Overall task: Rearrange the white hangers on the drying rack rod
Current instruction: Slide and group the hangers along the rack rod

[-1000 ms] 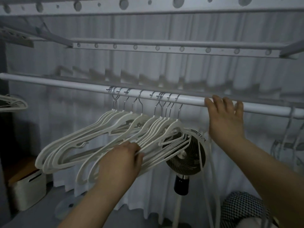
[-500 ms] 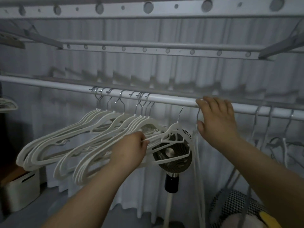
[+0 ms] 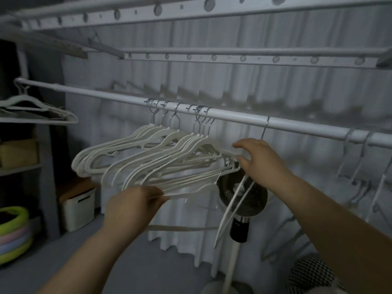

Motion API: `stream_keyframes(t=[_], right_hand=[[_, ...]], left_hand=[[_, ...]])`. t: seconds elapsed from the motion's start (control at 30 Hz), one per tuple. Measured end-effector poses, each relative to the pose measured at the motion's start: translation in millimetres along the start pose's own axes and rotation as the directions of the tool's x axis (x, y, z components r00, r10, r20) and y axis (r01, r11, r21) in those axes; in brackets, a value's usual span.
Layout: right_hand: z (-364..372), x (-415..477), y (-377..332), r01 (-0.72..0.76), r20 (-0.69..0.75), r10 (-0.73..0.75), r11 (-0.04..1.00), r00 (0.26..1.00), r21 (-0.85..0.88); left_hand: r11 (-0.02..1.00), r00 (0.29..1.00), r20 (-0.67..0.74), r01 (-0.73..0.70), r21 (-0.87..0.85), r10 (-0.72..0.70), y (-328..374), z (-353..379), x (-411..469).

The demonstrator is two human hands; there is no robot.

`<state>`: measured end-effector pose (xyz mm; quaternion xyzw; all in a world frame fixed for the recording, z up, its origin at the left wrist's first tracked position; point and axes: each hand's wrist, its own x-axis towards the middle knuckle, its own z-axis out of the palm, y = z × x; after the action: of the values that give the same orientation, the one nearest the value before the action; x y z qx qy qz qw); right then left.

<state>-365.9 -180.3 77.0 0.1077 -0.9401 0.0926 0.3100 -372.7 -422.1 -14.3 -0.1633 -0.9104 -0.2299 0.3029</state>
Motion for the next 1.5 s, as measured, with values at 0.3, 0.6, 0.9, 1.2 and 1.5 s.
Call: stream_keyframes(t=[0.3, 0.6, 0.9, 1.2, 1.5], right_hand=[[35.1, 11.8, -59.7, 0.092, 0.296, -0.069, 0.994, 0.953, -0.065], [41.2, -3.4, -129.9, -0.342, 0.615, -0.004, 0.828, 0.788, 0.444], [33.3, -45.4, -194.3, -0.575, 0.667, -0.001, 0.507, 0.745, 0.642], [26.2, -67.4, -239.6, -0.614, 0.546, 0.291, 0.258, 0.785, 0.746], [23.4, -75.1, -246.2, -0.554, 0.457, 0.443, 0.113, 0.771, 0.825]], left_hand=[[0.988, 0.989, 0.086, 0.126, -0.089, -0.119, -50.1, -72.9, -45.7], [0.897, 0.96, 0.25, 0.215, -0.385, -0.122, -133.5, -123.0, -87.2], [0.844, 0.904, 0.163, 0.427, -0.325, -0.395, -180.5, -125.4, -100.1], [0.743, 0.934, 0.341, 0.3, -0.598, -0.102, -116.2, -98.6, -129.2], [0.753, 0.841, 0.538, 0.32, -0.575, 0.054, -70.5, -84.4, -148.4]])
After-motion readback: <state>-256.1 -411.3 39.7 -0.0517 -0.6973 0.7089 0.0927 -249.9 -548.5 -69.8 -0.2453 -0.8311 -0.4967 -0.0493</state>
